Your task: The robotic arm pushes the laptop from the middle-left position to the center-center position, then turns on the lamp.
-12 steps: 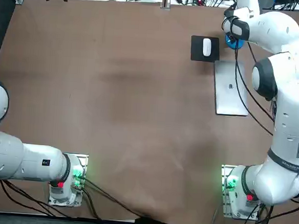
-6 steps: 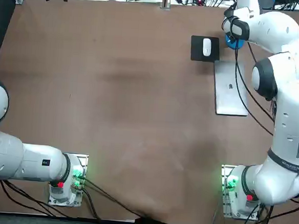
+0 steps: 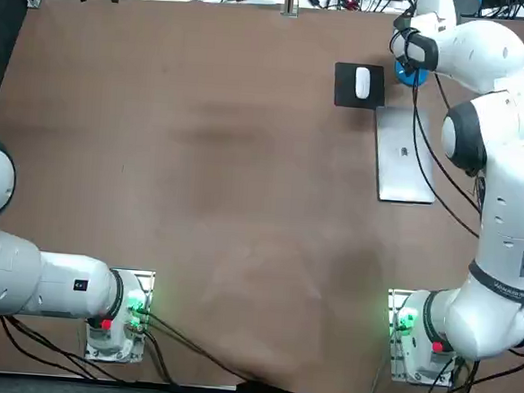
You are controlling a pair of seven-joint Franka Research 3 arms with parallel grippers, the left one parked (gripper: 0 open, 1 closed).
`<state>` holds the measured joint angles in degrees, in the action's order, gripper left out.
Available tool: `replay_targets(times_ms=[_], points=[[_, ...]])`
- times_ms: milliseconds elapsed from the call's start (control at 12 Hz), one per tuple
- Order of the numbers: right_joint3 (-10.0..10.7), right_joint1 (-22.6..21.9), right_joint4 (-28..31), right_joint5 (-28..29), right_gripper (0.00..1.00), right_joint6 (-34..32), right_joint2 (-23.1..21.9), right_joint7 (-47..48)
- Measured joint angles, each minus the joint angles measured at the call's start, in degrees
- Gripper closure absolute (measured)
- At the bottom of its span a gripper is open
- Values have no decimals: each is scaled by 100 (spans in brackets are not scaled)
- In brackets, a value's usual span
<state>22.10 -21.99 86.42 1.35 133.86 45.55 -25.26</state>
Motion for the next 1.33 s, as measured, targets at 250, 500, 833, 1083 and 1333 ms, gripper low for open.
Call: replay_targets(times_ms=[250, 500, 833, 1083, 1333], points=[[0, 15, 0, -1, 98, 21, 19, -2], [1, 19, -1, -1, 98, 28, 27, -2], [1, 19, -8, -1, 98, 29, 28, -2], [-5, -15, -28, 0, 98, 8, 26, -1], [51, -158, -138, -1, 98, -404, -105, 10]])
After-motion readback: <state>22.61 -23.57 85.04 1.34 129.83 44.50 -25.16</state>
